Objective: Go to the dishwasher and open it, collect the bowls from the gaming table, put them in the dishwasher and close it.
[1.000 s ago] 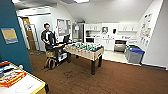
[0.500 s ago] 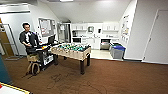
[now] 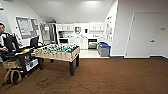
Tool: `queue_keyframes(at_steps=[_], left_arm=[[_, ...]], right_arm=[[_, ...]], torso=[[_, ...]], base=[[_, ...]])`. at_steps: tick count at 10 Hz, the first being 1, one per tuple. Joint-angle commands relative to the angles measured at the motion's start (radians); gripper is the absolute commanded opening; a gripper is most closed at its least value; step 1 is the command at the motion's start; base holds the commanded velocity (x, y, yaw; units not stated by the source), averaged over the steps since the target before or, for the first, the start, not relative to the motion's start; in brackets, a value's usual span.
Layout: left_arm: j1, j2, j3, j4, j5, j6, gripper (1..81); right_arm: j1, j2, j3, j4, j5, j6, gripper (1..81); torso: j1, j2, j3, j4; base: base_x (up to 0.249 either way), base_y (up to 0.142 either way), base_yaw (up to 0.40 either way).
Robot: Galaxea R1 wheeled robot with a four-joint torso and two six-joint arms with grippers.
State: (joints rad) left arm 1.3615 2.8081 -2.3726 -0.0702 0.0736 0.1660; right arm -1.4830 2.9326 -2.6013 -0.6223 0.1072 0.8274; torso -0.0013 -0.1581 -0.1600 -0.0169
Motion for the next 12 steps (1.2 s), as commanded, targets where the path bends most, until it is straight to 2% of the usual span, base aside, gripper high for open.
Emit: queue_keyframes(at_steps=[1,5,7,12], left_arm=[[-0.072,-0.014,0.009,0.003,0.049,0.01,1.0],[-0.072,-0.014,0.009,0.001,0.049,0.01,1.0],[-0.072,-0.014,0.009,0.003,0.049,0.01,1.0],[-0.072,-0.011,0.013,0.006,0.049,0.01,1.0]], right_arm=[[0.06,0.006,0.006,-0.025,-0.032,-0.005,1.0],[0.06,0.009,0.006,-0.03,-0.04,-0.005,1.0],[0.062,0.009,0.006,-0.03,-0.04,-0.005,1.0],[0.063,0.01,0.006,-0.036,-0.041,-0.005,1.0]], torso=[[0.001,0.0,0.0,0.0],[0.001,0.0,0.0,0.0],[0.001,0.0,0.0,0.0],[0.001,0.0,0.0,0.0]], base=[[0.0,0.0,-0.398],[0.0,0.0,-0.398],[0.0,-0.26,0.0],[0.0,0.0,0.0]])
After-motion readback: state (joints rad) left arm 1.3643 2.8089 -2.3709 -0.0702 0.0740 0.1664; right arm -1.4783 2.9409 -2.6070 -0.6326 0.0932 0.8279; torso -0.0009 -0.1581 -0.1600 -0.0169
